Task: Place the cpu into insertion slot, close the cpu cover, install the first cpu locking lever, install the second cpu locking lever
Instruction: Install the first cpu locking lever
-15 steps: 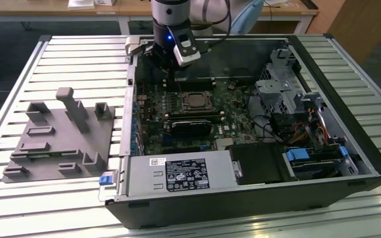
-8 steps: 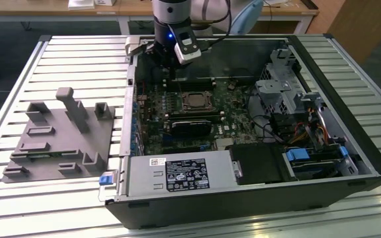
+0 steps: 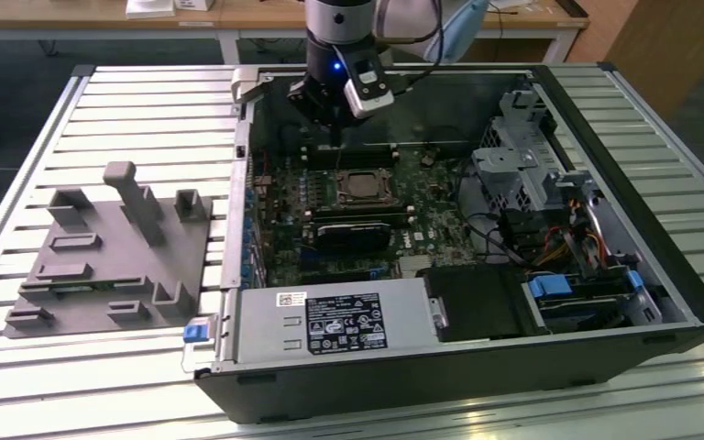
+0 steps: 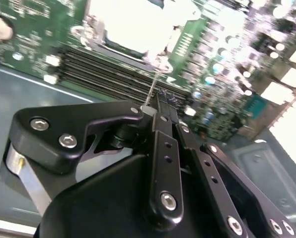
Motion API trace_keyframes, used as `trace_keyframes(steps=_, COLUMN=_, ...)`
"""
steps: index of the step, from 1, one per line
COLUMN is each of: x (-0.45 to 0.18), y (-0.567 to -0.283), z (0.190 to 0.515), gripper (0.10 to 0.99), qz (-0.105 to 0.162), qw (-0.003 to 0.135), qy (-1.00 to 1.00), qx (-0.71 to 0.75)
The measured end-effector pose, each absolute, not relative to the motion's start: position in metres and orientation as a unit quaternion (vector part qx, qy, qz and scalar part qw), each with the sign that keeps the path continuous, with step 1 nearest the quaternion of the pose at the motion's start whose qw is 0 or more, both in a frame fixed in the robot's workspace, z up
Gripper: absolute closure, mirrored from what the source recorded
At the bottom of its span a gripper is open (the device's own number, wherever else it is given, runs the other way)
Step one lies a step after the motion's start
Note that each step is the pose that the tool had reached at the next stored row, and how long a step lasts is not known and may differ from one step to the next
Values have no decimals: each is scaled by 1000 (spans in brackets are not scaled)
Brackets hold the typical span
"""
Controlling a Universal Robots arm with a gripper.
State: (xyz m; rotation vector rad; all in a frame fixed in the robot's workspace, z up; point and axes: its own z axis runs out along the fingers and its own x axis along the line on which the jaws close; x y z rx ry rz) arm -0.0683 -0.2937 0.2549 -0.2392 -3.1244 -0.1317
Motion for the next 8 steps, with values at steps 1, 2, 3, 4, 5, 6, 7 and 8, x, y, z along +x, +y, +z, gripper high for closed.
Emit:
trace_keyframes(steps=1, x=-64, y=-294, z=255, gripper=980, qz=-42, qw=3, qy=-996, qx=-76)
trace_keyframes(steps=2, x=-60, y=-294, z=254, gripper=980, qz=-42, qw=3, qy=-996, qx=-76)
trace_keyframes(steps=3, x=-58, y=-294, z=254, gripper=980, qz=-42, qw=3, qy=-996, qx=-76)
trace_keyframes(steps=4, x=-58, y=-294, z=254, gripper=980, qz=-43, qw=3, qy=-996, qx=-76)
trace_keyframes(steps=5, x=-58, y=-294, z=254, gripper=980, qz=-46, qw=3, qy=-996, qx=-76)
trace_keyframes(steps=6, x=-58, y=-294, z=254, gripper=980, qz=-53, qw=4, qy=-996, qx=-76)
trace_keyframes(steps=7, x=-58, y=-294, z=254, gripper=980, qz=-60, qw=4, qy=-995, qx=-76)
trace_keyframes(steps=8, x=-58, y=-295, z=254, gripper=980, qz=-62, qw=5, qy=-995, qx=-76)
